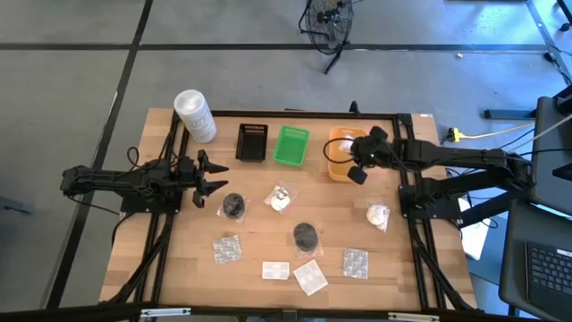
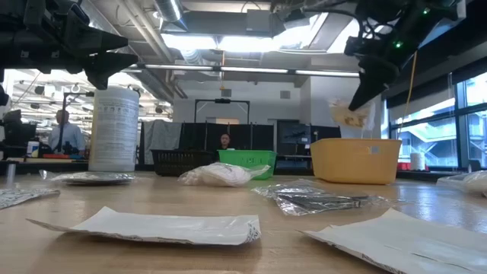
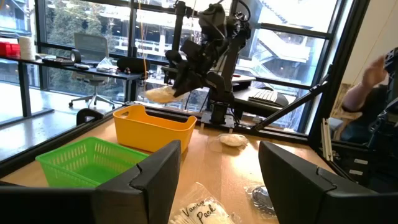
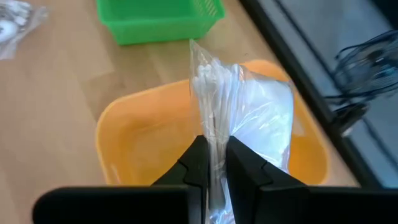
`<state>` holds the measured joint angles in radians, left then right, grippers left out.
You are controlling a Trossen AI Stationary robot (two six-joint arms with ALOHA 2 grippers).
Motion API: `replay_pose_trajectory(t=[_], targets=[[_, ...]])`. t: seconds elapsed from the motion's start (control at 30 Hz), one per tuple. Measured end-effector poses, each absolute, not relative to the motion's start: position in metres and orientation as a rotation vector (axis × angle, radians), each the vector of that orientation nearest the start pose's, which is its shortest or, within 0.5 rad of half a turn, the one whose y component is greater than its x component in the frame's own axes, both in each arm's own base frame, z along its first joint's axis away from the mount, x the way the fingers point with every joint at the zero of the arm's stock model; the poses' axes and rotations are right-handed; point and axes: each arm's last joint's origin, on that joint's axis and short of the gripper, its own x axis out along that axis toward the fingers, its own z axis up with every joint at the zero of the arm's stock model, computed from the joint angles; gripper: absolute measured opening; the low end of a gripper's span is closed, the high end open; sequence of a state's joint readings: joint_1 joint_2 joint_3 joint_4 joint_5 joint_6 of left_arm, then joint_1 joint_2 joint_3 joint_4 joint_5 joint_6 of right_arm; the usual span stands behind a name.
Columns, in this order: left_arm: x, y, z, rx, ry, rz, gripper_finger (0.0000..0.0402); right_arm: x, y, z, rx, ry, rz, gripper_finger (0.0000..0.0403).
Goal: Pick & Place Travel size toiletries
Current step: Put the white cotton pack into the yellow bin
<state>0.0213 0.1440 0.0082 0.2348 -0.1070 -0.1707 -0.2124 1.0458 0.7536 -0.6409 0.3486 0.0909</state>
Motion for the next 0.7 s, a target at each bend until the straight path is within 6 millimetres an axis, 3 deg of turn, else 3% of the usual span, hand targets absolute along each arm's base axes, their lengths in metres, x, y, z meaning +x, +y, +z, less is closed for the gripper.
replay_pose_trajectory(t=[0.2, 0.7], targets=[[0.106, 0.005, 0.177, -0.175, -0.110, 0.120, 0.0212, 0.189, -0.060, 0.239, 0.100, 0.937, -0.524, 0.0037], [0.106, 0.005, 0.177, -0.175, -0.110, 0.119, 0.0212, 0.202, -0.070, 0.207, 0.150, 1.095, -0.528, 0.0038]])
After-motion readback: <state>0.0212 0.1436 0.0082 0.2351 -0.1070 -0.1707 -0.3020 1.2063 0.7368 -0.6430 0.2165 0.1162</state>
